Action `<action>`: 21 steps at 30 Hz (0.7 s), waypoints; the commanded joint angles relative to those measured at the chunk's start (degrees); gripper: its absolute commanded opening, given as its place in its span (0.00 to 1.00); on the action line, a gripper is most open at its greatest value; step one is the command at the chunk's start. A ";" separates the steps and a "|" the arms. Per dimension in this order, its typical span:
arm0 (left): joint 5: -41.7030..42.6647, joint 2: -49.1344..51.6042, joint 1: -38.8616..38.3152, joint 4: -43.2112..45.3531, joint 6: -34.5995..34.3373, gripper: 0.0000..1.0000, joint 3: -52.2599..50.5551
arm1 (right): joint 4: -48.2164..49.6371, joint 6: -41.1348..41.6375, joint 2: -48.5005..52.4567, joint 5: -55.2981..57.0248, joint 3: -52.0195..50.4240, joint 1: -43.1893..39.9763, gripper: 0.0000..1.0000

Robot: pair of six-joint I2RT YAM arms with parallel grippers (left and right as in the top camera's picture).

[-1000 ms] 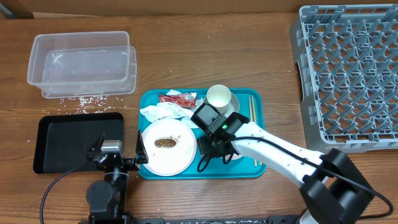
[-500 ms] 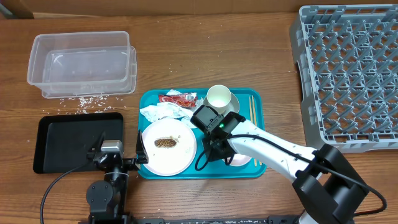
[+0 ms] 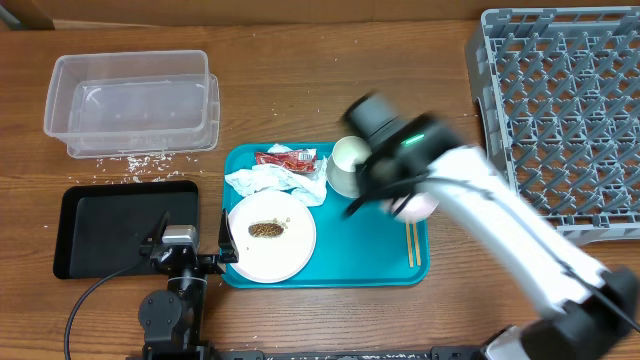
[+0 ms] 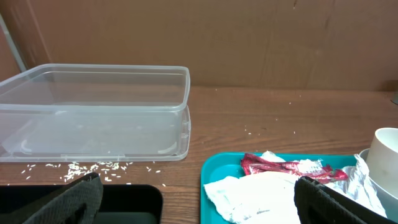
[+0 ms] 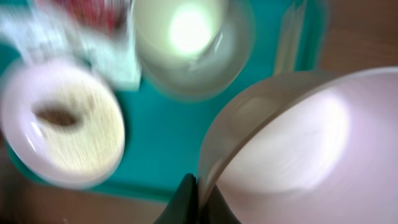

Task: Sort waste into correct bins and load items into the dishwasher
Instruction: 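Lift the white bowl with the right gripper and place it in the dish rack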

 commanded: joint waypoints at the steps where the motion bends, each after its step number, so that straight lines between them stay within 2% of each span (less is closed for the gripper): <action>1: -0.33 -0.61 0.28 -0.09 1.25 1.00 -0.24 | 0.24 -6.82 -6.80 -1.70 9.38 -16.11 0.04; 4: -0.33 -0.61 0.28 -0.09 1.25 1.00 -0.24 | 4.28 -14.88 -7.65 -14.43 13.92 -32.70 0.04; 8: -0.33 -0.61 0.28 -0.11 1.27 1.00 -0.26 | 12.48 -21.75 -6.54 -31.45 13.97 -53.42 0.04; 13: -0.33 -0.61 0.28 -0.11 1.25 1.00 -0.24 | 23.21 -23.74 -0.26 -46.47 12.79 -72.85 0.04; 18: -0.33 -0.61 0.28 -0.09 1.25 1.00 -0.24 | 31.04 -23.71 8.13 -57.77 12.79 -83.23 0.04; 21: -0.33 -0.61 0.28 -0.09 1.27 1.00 -0.26 | 35.71 -23.30 13.38 -65.00 12.79 -86.36 0.04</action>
